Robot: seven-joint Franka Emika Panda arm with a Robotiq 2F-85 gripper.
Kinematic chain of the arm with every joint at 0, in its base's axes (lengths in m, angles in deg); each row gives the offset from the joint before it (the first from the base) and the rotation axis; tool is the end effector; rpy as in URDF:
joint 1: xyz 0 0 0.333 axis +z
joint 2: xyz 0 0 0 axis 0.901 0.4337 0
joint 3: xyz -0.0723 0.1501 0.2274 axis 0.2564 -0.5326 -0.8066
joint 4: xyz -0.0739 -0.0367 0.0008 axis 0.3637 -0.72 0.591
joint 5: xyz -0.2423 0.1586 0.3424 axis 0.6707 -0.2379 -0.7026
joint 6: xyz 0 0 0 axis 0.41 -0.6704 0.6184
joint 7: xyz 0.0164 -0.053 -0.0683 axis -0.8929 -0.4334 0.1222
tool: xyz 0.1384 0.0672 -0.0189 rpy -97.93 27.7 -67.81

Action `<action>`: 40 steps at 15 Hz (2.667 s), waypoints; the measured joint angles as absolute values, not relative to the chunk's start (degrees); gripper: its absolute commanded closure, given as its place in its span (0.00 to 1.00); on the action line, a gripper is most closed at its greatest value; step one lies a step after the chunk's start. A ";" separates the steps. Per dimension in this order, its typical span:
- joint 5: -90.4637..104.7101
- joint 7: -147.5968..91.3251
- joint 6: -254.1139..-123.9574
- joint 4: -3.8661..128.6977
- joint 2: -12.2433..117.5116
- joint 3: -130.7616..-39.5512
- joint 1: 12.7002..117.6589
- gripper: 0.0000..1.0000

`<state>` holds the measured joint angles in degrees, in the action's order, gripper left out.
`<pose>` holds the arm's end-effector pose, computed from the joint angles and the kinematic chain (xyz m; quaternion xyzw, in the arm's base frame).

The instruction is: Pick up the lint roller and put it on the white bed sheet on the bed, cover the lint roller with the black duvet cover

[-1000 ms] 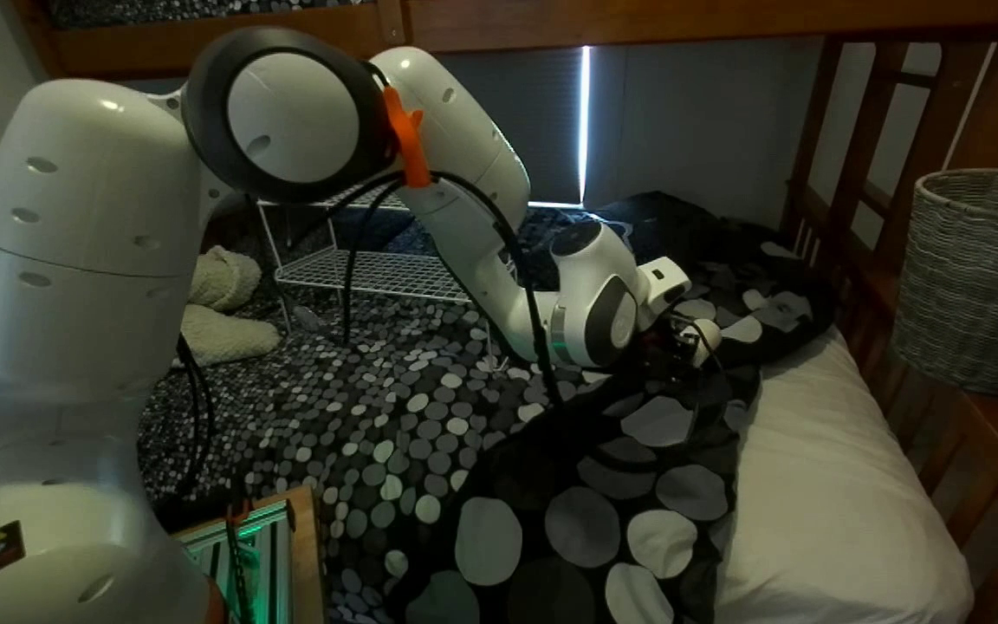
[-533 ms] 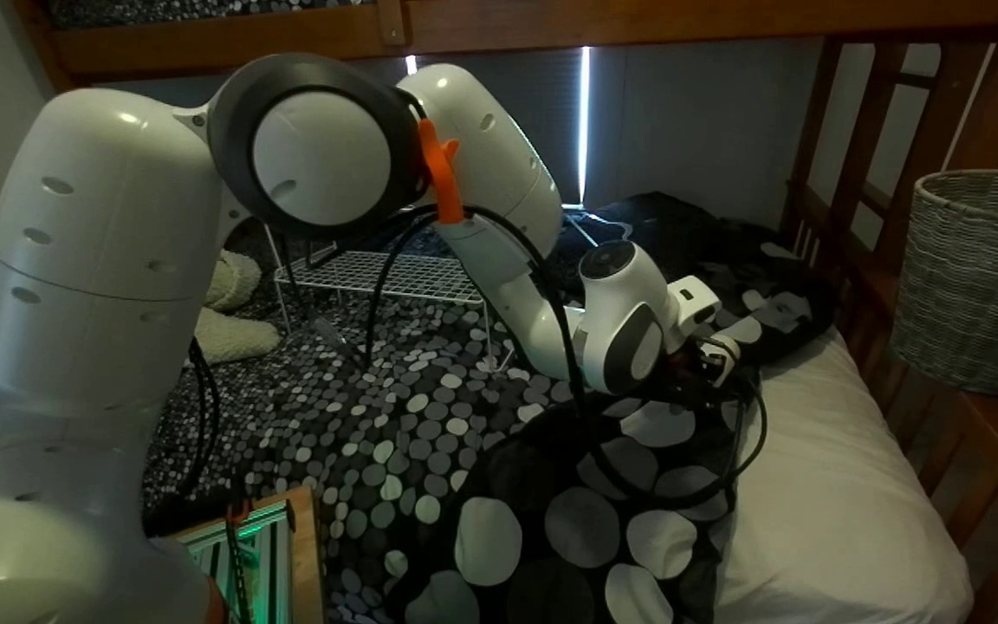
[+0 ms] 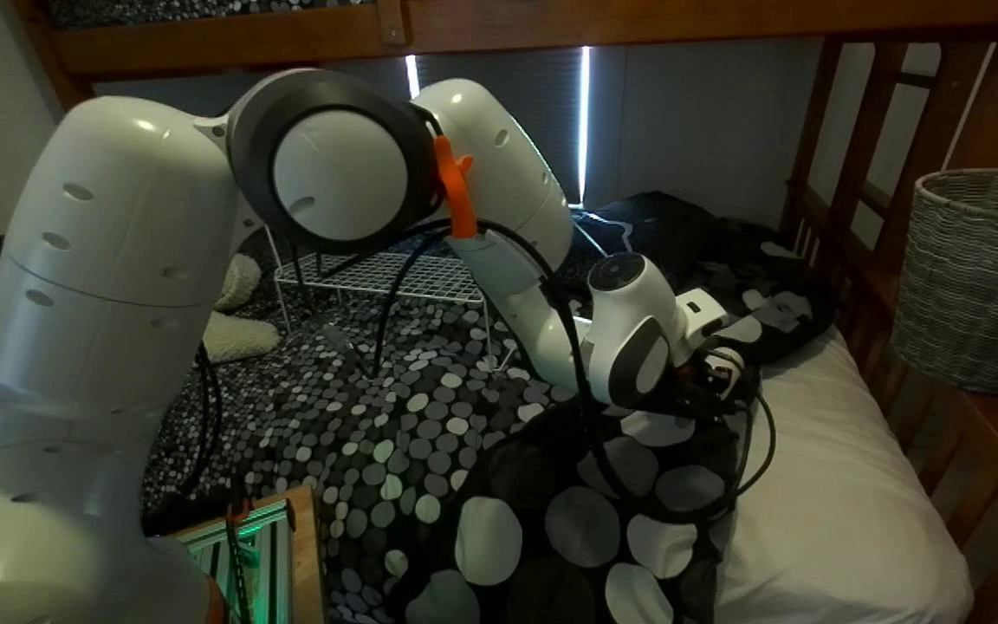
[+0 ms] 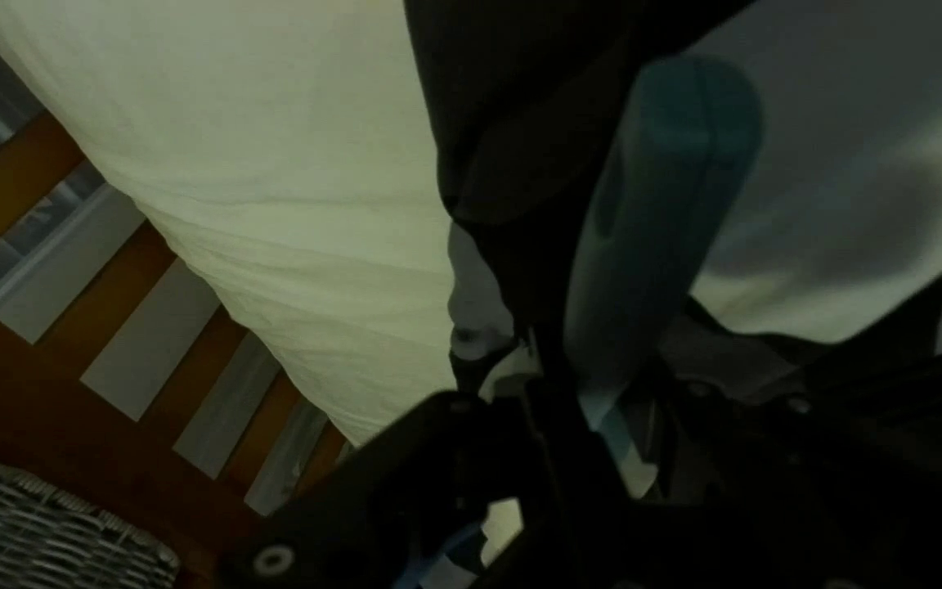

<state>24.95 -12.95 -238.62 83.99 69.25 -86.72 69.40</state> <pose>0.6873 0.0676 0.1247 0.9041 0.2877 0.3068 0.0756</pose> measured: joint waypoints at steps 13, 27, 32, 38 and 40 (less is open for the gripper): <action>25.04 -3.98 -238.61 75.40 77.17 -87.86 60.89 0.95; 25.01 -1.80 -237.92 65.81 87.39 -89.60 59.24 0.25; 24.93 -2.07 -234.80 63.61 87.40 -89.75 59.27 0.00; 24.03 -4.28 -230.18 62.87 82.76 -88.73 60.71 0.00; 23.36 -5.63 -226.81 63.24 79.93 -88.52 61.66 0.00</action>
